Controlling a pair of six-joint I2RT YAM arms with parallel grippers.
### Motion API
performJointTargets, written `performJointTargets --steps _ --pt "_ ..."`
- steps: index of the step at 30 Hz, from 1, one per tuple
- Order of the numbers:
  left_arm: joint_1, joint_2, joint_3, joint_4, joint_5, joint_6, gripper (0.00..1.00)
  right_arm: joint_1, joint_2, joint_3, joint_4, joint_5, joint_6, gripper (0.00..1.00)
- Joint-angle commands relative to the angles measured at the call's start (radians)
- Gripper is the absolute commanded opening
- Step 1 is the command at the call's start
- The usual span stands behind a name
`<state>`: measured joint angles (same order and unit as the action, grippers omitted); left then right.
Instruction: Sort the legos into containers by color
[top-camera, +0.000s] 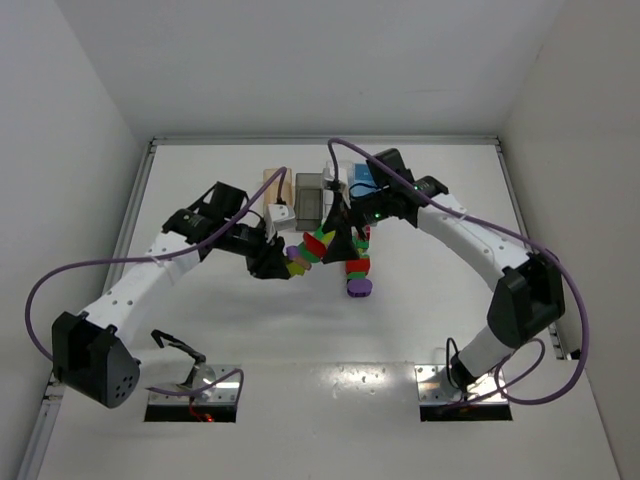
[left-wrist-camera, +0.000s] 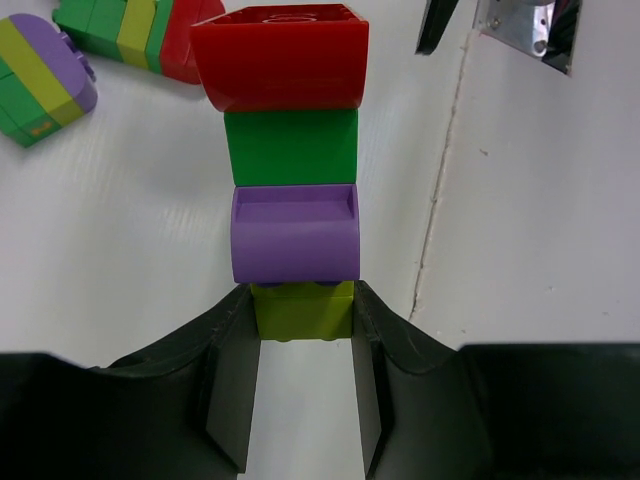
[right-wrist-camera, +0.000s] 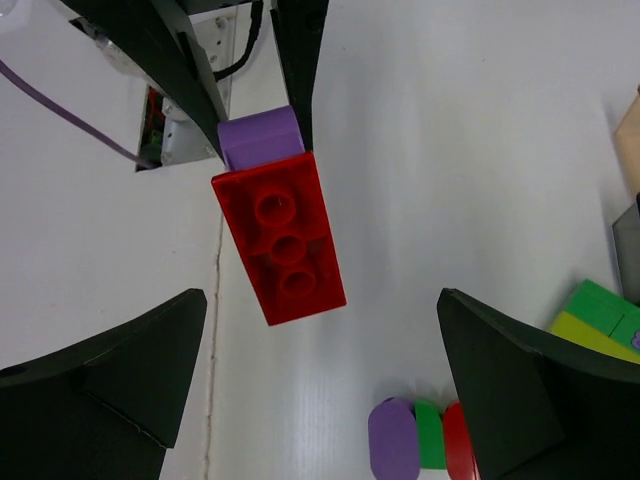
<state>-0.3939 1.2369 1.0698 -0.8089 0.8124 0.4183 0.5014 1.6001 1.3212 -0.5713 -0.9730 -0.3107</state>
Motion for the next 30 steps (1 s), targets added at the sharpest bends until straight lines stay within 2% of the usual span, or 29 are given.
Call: performJointTargets --steps 1,7,9,10,13,16,19,23,24,27,30 --pt "-0.008 0.004 0.041 -0.006 0.074 0.005 0.07 0.017 0.029 0.064 0.011 -0.001 -0.064 0.99" --pt "-0.017 0.013 0.05 -0.025 0.085 0.03 0.07 0.046 0.06 0.111 0.011 -0.001 -0.073 0.99" --pt "-0.017 0.013 0.05 -0.035 0.085 0.039 0.07 0.055 0.06 0.122 0.011 -0.001 -0.073 0.95" --pt "-0.017 0.013 0.05 -0.035 0.085 0.049 0.07 0.055 0.069 0.122 0.011 0.008 -0.073 0.85" --pt "-0.017 0.013 0.05 -0.035 0.085 0.05 0.07 0.075 0.069 0.131 0.011 0.008 -0.073 0.67" --pt "-0.017 0.013 0.039 -0.035 0.085 0.059 0.07 0.084 0.069 0.131 -0.001 0.008 -0.073 0.64" --pt "-0.017 0.022 0.039 -0.035 0.076 0.059 0.07 0.095 0.06 0.141 -0.012 -0.003 -0.082 0.56" --pt "-0.017 0.032 0.039 -0.035 0.067 0.068 0.07 0.095 0.041 0.119 -0.022 0.011 -0.091 0.33" --pt "-0.008 0.032 0.039 -0.035 0.067 0.068 0.06 0.095 0.041 0.119 -0.022 0.031 -0.091 0.18" --pt "0.004 0.032 0.019 -0.035 0.057 0.068 0.05 0.095 0.014 0.086 -0.013 0.045 -0.082 0.08" --pt "0.027 0.006 -0.002 -0.035 0.045 0.077 0.05 0.071 -0.005 0.075 -0.013 0.054 -0.082 0.05"
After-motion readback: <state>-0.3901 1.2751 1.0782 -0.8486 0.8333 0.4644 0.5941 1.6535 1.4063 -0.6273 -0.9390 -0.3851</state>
